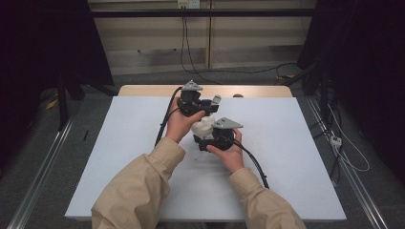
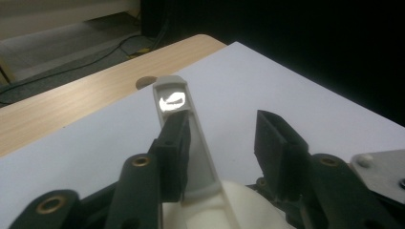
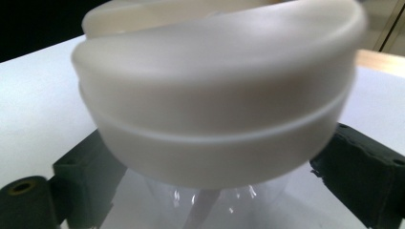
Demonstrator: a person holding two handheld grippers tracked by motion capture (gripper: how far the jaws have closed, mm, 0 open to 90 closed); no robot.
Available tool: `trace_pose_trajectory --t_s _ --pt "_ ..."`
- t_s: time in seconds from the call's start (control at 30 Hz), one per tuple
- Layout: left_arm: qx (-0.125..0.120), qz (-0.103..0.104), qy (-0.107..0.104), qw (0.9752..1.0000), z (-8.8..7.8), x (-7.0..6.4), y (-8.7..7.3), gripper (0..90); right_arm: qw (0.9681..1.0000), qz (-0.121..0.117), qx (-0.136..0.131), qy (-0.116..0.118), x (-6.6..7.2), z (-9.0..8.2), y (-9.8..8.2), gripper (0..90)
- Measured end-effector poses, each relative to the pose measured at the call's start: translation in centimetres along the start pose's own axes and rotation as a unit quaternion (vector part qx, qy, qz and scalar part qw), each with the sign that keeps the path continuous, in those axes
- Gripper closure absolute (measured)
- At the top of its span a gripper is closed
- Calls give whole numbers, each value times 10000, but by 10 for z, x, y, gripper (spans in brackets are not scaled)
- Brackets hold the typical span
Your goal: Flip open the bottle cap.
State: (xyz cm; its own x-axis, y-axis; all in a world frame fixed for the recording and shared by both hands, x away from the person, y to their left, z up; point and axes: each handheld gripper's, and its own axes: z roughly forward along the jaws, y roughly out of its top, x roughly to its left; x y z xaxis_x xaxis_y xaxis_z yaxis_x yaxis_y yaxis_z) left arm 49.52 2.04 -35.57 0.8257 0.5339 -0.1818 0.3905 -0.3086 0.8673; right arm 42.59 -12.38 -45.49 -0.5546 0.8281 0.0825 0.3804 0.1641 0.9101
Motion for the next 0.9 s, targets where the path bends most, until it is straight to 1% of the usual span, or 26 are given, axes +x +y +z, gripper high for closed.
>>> trace_pose_trajectory --t_s 0.03,0.1,0.17,0.23,0.27,0.3,0.37,0.4,0.5,0.57,0.63,0.67,0.7,0.73,0.83,0.9 --pt "18 13 -12 10000 -2 0 -1 515 10000 -13 59 2 0 -1 0 62" --pt "19 35 -14 10000 -6 0 -4 484 9999 -56 145 32 1 -4 1 53" --pt "12 44 -55 10000 -11 0 -7 447 9999 -54 119 64 0 -7 1 56" --pt "91 88 -56 9999 -16 0 -9 414 9999 -7 138 93 0 -10 1 53" --pt "108 124 -58 9998 -19 1 -11 399 9998 -22 166 94 -1 -12 0 52" --pt "65 122 -53 9999 -22 1 -13 385 9998 -13 168 108 -2 -13 0 53" --pt "61 113 -71 9999 -27 2 -17 370 9996 -42 241 139 -2 -17 0 45" --pt "45 120 -42 9999 -30 2 -19 360 9995 -63 271 160 -2 -19 0 46" --pt "9 142 -88 9999 -39 3 -24 327 9993 -150 287 190 -3 -25 -2 51" --pt "28 174 -78 9998 -44 4 -28 310 9991 -129 340 230 -5 -30 -4 57" --pt "20 138 -123 9998 -48 5 -33 289 9991 -114 338 243 -6 -34 -7 63" --pt "55 150 -140 9998 -50 5 -36 276 9990 -97 339 258 -7 -36 -7 61" --pt "72 170 -107 9998 -52 6 -39 262 9990 -54 332 278 -8 -38 -8 62" --pt "87 164 -117 9998 -55 6 -43 254 9990 -38 337 297 -9 -41 -9 62" --pt "87 83 -108 9999 -60 9 -53 239 9987 -86 407 283 -10 -48 -12 59" --pt "153 168 -73 9997 -64 10 -59 231 9986 -79 442 277 -12 -52 -15 57"
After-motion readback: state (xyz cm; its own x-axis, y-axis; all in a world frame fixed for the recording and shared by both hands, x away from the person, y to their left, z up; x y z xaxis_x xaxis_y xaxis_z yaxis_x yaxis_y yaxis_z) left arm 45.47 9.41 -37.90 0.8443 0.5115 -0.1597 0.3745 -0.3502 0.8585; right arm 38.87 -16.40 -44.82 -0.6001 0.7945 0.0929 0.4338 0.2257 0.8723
